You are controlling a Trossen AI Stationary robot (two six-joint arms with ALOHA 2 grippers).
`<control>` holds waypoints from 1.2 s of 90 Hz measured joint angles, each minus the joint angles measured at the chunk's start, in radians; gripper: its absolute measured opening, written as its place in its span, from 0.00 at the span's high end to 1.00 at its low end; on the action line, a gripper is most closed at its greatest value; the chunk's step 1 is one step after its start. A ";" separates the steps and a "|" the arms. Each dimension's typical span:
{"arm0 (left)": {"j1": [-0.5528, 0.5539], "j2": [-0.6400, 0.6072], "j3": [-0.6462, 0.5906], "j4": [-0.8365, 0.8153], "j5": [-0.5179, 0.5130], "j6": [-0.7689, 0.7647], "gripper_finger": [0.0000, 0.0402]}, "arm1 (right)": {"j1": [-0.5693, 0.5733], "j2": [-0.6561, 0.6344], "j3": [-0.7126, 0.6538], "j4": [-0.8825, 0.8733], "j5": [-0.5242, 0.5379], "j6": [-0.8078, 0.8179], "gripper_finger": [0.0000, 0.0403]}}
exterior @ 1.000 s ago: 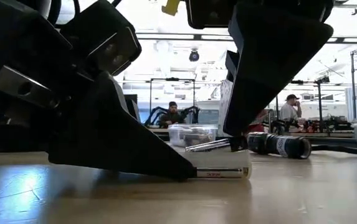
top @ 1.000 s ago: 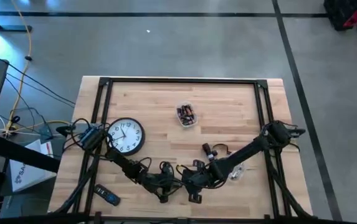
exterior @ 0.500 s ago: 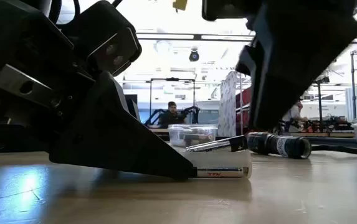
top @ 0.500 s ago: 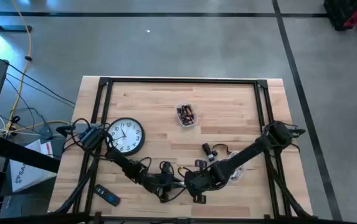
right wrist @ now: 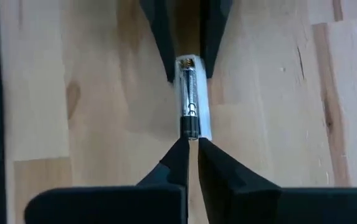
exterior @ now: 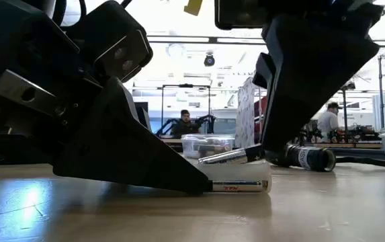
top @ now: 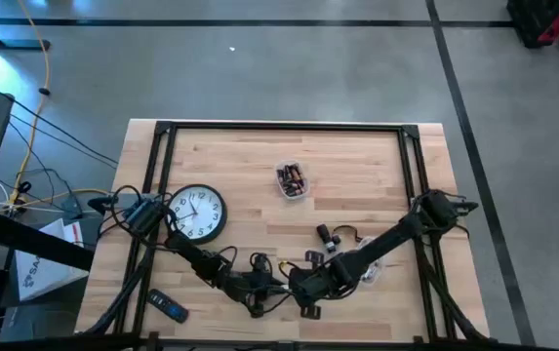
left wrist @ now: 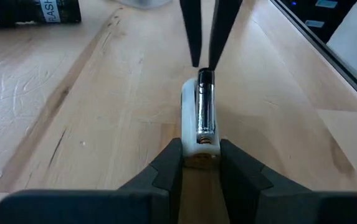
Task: Insert battery
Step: Insert the silver battery into the battery holder
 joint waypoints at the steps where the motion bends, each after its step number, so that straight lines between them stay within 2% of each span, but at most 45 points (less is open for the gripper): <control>1: 0.000 0.000 0.000 0.000 0.000 0.000 0.84 | 0.000 0.000 0.000 0.001 0.000 0.000 1.00; 75: 0.000 0.000 0.000 0.000 0.000 0.000 0.84 | -0.003 0.049 0.002 0.051 -0.012 -0.020 1.00; 93: 0.000 0.000 0.000 0.001 0.001 -0.001 0.84 | -0.004 0.051 0.073 -0.062 -0.011 -0.056 1.00; 108: 0.000 0.000 0.000 0.001 0.001 -0.001 0.84 | -0.004 0.051 0.108 -0.015 0.040 -0.116 1.00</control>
